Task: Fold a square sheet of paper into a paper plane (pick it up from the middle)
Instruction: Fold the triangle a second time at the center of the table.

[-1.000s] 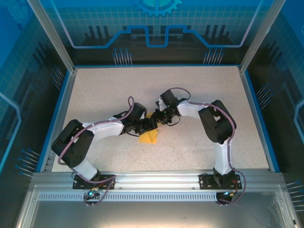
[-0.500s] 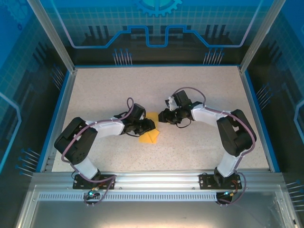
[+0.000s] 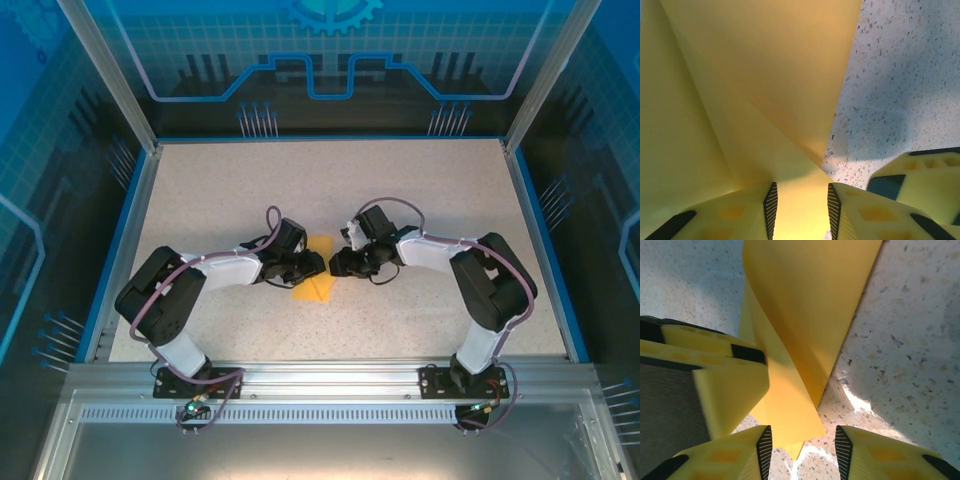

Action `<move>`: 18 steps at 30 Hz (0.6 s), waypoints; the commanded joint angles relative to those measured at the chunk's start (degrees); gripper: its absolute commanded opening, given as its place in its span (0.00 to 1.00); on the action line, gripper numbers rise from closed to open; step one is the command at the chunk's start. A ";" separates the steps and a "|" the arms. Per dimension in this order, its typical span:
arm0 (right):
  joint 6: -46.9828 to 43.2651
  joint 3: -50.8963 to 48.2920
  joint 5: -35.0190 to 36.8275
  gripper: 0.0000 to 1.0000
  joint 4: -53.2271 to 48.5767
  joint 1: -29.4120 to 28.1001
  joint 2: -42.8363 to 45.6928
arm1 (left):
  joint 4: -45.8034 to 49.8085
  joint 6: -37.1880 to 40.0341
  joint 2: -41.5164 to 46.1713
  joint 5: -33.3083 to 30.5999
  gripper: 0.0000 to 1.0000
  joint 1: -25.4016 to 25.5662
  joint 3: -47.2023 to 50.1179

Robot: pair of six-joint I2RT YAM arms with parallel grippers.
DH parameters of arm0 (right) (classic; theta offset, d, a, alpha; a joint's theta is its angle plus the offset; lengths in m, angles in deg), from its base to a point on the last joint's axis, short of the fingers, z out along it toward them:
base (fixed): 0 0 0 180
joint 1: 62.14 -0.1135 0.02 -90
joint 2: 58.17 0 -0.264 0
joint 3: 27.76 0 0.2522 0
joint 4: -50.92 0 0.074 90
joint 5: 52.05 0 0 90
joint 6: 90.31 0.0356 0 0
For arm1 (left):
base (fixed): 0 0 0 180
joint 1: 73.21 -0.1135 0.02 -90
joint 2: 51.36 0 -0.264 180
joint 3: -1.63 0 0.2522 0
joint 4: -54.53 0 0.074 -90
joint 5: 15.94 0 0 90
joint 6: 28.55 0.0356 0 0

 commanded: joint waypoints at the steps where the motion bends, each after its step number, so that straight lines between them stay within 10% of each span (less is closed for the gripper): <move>1: 0.21 0.09 -0.24 0.42 -0.33 -1.08 -1.59 | 1.41 -0.24 0.51 -0.94 0.36 -0.42 -0.11; 18: 1.77 0.76 -2.04 0.34 2.66 -1.83 -3.92 | 1.65 -0.30 1.82 -0.95 0.35 -0.40 0.00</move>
